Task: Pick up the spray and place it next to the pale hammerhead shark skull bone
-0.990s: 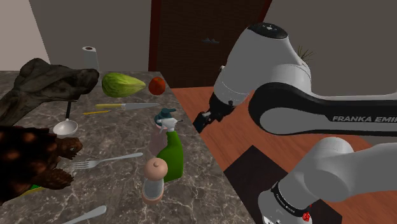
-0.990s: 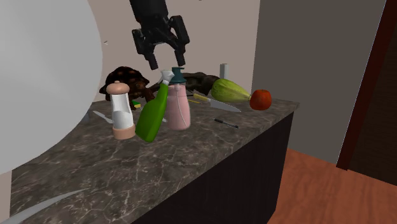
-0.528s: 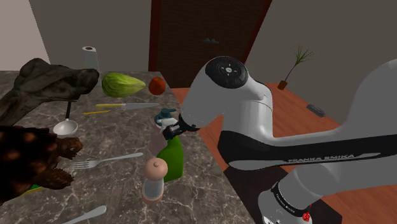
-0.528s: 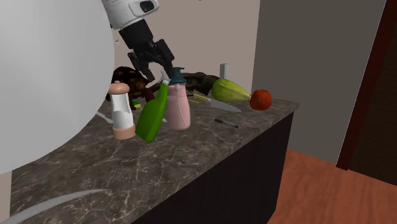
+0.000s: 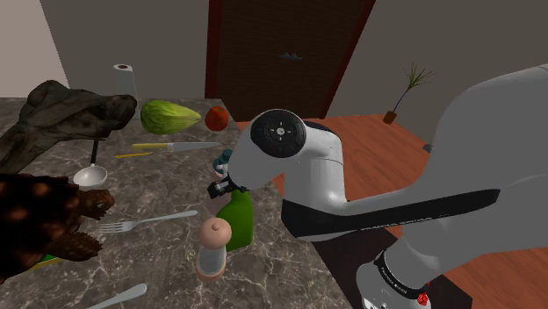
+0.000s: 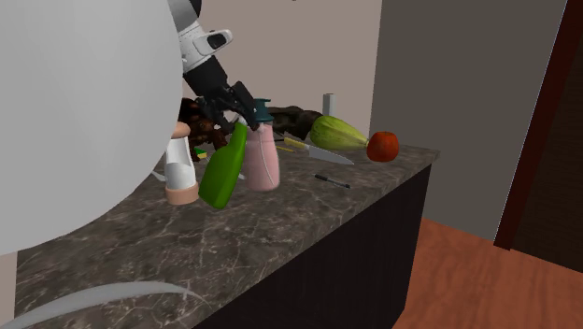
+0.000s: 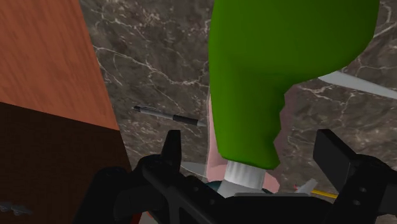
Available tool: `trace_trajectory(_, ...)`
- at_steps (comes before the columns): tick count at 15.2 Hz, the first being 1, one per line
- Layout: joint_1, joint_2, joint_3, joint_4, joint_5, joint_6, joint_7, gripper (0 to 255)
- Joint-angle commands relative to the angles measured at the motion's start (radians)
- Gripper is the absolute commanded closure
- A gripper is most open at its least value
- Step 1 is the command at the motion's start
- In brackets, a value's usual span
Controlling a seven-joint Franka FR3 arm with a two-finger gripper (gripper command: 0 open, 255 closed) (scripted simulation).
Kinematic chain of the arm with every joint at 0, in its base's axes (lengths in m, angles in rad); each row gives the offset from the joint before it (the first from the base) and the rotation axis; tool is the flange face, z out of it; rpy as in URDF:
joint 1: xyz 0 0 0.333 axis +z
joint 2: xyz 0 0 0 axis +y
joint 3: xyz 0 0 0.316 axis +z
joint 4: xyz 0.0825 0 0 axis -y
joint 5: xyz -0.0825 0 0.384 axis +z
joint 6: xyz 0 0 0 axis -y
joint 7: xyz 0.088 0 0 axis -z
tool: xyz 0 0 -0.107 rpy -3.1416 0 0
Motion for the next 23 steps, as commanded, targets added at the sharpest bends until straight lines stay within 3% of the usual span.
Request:
trace_trajectory(1, -0.047, 0.015, 0.037, -0.004, -0.026, 0.024, 0.017, 0)
trace_trajectory(9, -0.064, 0.020, 0.050, -0.004, -0.033, 0.031, 0.023, 0)
trace_trajectory(10, -0.064, 0.020, 0.050, -0.004, -0.033, 0.031, 0.023, 255)
trace_trajectory(19, -0.064, 0.020, 0.051, -0.004, -0.034, 0.031, 0.023, 255)
trace_trajectory(23, 0.020, -0.004, -0.037, 0.011, 0.009, -0.015, -0.028, 255)
